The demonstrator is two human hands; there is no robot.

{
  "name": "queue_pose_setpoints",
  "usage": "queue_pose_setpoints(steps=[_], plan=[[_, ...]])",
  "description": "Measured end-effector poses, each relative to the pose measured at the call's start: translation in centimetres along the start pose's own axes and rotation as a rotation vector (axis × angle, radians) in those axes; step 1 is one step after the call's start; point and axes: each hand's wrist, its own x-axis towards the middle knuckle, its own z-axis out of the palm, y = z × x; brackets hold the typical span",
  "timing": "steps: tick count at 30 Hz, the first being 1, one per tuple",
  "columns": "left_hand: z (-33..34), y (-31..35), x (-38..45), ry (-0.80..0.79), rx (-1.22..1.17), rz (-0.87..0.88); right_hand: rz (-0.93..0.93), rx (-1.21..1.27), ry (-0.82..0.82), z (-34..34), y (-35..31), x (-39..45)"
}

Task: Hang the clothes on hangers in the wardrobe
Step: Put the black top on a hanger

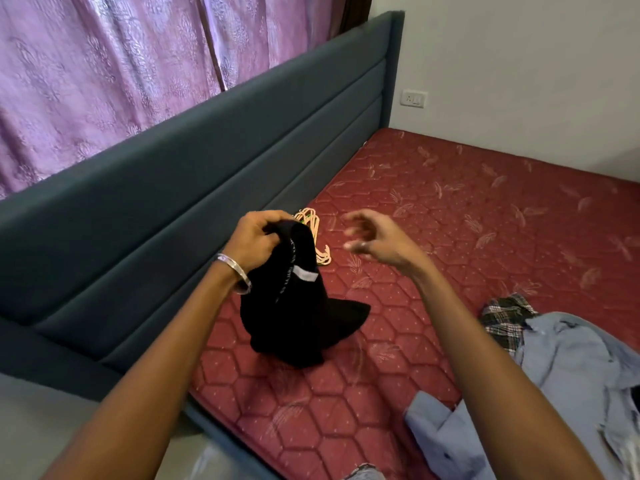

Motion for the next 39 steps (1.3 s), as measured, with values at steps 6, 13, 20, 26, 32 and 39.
queue_pose_setpoints(steps=[6, 13, 20, 26, 32, 39], plan=[[-2.9, 3.2, 2.7, -0.149, 0.331, 0.348, -0.449, -0.154, -0.326, 3.3, -4.9, 2.9], [-7.0, 3.8, 1.5, 0.351, 0.064, 0.19, -0.529, 0.03, -0.398, 5.2, -10.0, 4.8], [-2.2, -6.4, -6.6, -0.205, -0.156, -0.376, -0.527, 0.372, 0.007, 5.4, -10.8, 5.0], [-1.2, -9.4, -5.7, 0.417, -0.2, -0.403, -0.456, 0.237, 0.552, 0.9, -8.6, 6.7], [-5.8, -7.4, -0.6, 0.449, -0.229, -0.262, -0.289, 0.213, 0.295, -1.8, -1.6, 3.3], [-8.8, -11.7, -1.1, -0.676, -0.434, -0.541, 0.205, 0.284, -0.338, -3.0, 4.1, 0.2]])
